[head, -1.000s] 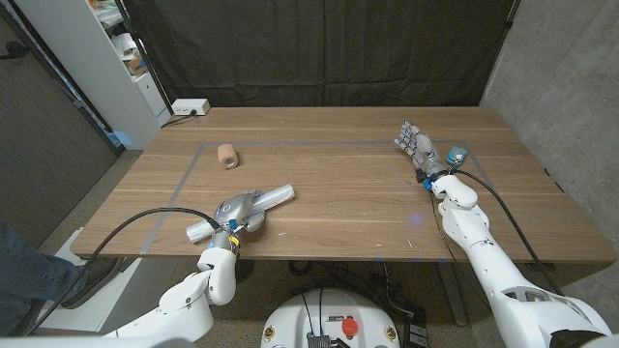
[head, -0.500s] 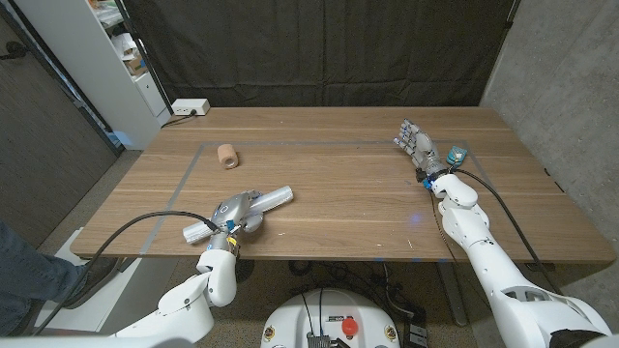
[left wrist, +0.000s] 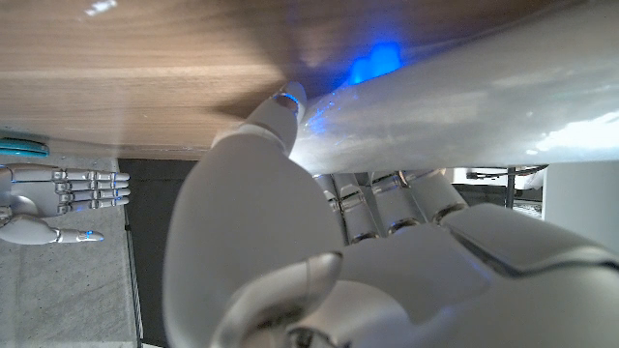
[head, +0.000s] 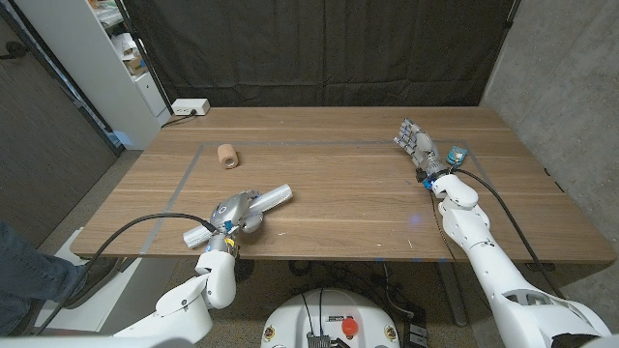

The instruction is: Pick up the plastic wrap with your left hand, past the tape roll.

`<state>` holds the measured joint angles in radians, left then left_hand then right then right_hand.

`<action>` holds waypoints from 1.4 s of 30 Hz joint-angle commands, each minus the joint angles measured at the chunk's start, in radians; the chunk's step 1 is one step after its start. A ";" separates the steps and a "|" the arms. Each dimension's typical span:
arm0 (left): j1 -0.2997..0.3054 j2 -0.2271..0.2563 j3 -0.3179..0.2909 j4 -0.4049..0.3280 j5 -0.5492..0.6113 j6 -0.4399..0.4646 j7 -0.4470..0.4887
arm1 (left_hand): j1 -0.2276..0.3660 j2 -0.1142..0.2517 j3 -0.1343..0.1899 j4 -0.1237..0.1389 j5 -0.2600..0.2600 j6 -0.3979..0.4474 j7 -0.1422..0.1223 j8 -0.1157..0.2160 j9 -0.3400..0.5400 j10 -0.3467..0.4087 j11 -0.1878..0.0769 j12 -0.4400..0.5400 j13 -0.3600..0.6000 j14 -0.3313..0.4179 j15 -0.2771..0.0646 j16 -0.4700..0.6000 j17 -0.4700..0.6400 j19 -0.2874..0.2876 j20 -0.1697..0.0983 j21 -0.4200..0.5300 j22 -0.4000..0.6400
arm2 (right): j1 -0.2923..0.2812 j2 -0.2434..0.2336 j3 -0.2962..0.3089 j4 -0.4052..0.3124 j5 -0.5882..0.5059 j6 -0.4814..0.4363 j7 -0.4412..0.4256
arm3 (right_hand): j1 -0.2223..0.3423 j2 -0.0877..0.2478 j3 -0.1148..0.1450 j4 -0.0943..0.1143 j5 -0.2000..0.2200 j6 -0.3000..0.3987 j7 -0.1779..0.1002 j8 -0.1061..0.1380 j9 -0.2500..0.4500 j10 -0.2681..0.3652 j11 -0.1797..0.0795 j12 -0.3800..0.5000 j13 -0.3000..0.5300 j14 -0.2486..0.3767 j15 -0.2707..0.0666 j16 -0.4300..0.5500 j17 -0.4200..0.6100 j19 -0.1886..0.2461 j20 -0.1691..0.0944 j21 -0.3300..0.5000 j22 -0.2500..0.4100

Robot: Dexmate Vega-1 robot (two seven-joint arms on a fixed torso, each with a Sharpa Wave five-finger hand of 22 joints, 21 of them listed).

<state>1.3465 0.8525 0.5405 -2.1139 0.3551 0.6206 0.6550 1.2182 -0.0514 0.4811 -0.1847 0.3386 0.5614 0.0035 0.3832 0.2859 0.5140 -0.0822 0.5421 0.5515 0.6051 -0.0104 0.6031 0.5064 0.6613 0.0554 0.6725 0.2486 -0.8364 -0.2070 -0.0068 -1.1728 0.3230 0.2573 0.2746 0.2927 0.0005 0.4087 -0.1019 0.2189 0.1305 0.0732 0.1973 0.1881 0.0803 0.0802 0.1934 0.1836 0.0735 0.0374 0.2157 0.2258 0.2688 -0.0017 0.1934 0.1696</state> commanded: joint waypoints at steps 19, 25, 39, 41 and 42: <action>0.036 0.030 -0.058 -0.087 0.002 0.032 0.006 | 0.180 0.170 -0.005 0.010 0.021 0.018 0.008 0.019 0.017 0.019 0.008 0.013 0.032 0.064 -0.074 0.009 0.028 0.044 -0.043 0.042 0.013 | -0.024 -0.004 -0.004 -0.040 0.003 -0.016 -0.014 | 0.002 -0.004 0.000 -0.005 -0.004 0.003 0.002 -0.001 0.002 0.006 -0.003 0.000 0.005 0.009 -0.001 0.007 0.002 0.006 0.001 0.001 0.003; 0.029 0.030 -0.057 -0.094 0.005 0.039 -0.005 | 0.183 0.169 -0.007 0.009 0.025 0.019 0.011 0.020 0.021 0.024 0.008 0.014 0.040 0.069 -0.076 0.013 0.036 0.044 -0.046 0.055 0.014 | -0.036 -0.006 0.000 -0.056 0.004 -0.019 -0.020 | 0.002 -0.004 0.000 -0.006 -0.004 0.003 0.002 -0.001 0.002 0.005 -0.003 0.000 0.005 0.009 -0.001 0.006 0.002 0.006 0.001 0.001 0.003; 0.042 0.052 -0.077 -0.149 0.016 0.062 -0.026 | 0.187 0.165 -0.011 0.009 0.032 0.021 0.013 0.024 0.028 0.030 0.008 0.015 0.055 0.075 -0.076 0.016 0.048 0.044 -0.047 0.080 0.016 | -0.051 -0.014 0.007 -0.088 0.008 -0.024 -0.026 | 0.002 -0.004 0.000 -0.007 -0.005 0.003 0.002 -0.001 0.002 0.004 -0.002 0.000 0.005 0.010 -0.001 0.006 0.002 0.007 0.001 0.001 0.003; 0.044 0.055 -0.079 -0.154 0.019 0.062 -0.025 | 0.187 0.166 -0.011 0.010 0.034 0.021 0.016 0.024 0.030 0.030 0.009 0.015 0.057 0.075 -0.075 0.014 0.049 0.042 -0.046 0.083 0.016 | -0.052 -0.015 0.007 -0.091 0.009 -0.025 -0.027 | 0.002 -0.004 0.000 -0.007 -0.005 0.003 0.002 -0.001 0.002 0.005 -0.005 0.000 0.005 0.010 -0.002 0.006 0.003 0.007 0.001 0.001 0.003; 0.045 0.059 -0.080 -0.158 0.021 0.064 -0.029 | 0.186 0.166 -0.011 0.011 0.034 0.021 0.017 0.024 0.030 0.030 0.009 0.015 0.058 0.075 -0.074 0.014 0.050 0.042 -0.046 0.084 0.016 | -0.053 -0.016 0.007 -0.092 0.009 -0.025 -0.026 | 0.002 -0.004 0.000 -0.007 -0.005 0.003 0.002 -0.001 0.002 0.005 -0.003 0.000 0.005 0.010 -0.002 0.006 0.003 0.007 0.001 0.001 0.003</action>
<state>1.3789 0.8933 0.4775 -2.2346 0.3698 0.6706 0.6424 1.2271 -0.0603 0.4733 -0.1779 0.3641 0.5754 0.0181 0.4017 0.3103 0.5332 -0.0764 0.5517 0.6044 0.6329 -0.0219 0.6154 0.5524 0.7028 0.0161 0.7493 0.2629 -0.8793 -0.2174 -0.0035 -1.2439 0.3294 0.2361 0.2524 0.2927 0.0005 0.4057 -0.1048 0.2143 0.1304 0.0733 0.1973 0.1880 0.0803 0.0802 0.1934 0.1836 0.0734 0.0374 0.2157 0.2254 0.2687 -0.0017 0.1934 0.1696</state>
